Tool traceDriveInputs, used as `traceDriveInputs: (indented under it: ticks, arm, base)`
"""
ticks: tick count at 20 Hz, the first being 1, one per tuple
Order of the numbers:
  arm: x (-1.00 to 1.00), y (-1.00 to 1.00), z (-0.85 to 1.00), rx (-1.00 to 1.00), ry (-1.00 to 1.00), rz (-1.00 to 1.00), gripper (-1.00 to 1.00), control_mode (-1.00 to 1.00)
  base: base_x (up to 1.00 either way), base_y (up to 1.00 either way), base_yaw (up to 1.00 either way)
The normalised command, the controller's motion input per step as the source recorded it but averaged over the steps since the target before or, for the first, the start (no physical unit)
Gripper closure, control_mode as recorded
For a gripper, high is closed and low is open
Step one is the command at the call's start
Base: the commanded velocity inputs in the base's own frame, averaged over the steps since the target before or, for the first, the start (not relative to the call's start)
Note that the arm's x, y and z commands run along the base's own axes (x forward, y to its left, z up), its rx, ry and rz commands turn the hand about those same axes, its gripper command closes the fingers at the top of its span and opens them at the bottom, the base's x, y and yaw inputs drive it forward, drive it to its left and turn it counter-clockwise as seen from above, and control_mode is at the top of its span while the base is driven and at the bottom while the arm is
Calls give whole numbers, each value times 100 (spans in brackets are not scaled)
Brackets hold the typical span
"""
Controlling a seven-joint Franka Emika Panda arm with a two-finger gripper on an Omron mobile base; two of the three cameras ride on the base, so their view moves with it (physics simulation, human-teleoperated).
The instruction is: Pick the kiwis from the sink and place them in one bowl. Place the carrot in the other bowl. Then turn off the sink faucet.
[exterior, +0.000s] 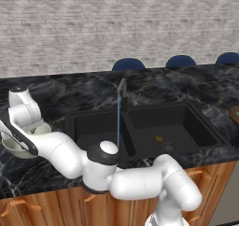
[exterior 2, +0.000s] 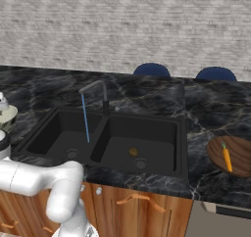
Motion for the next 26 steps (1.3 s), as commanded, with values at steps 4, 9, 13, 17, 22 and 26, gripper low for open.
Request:
traceDriveInputs:
  ticks: [4,9,13,17,22,26]
  arm:
    - [-31,0,61,0,0,-3,-100,-100]
    - [-34,-33,18,0,-5,-12,-100,-100]
    - [-30,-84,0,9,-7,-39,-100,-100]
    - [-24,-100,0,10,-5,-38,-100,-100]
    - [-52,-96,1,11,-1,-36,-100,-100]
    - [-85,-46,54,15,0,-26,-100,-100]
  base:
    - [0,0,0]
    - [0,0,0]
    - [0,0,0]
    - [0,0,0]
    - [0,0,0]
    - [0,0,0]
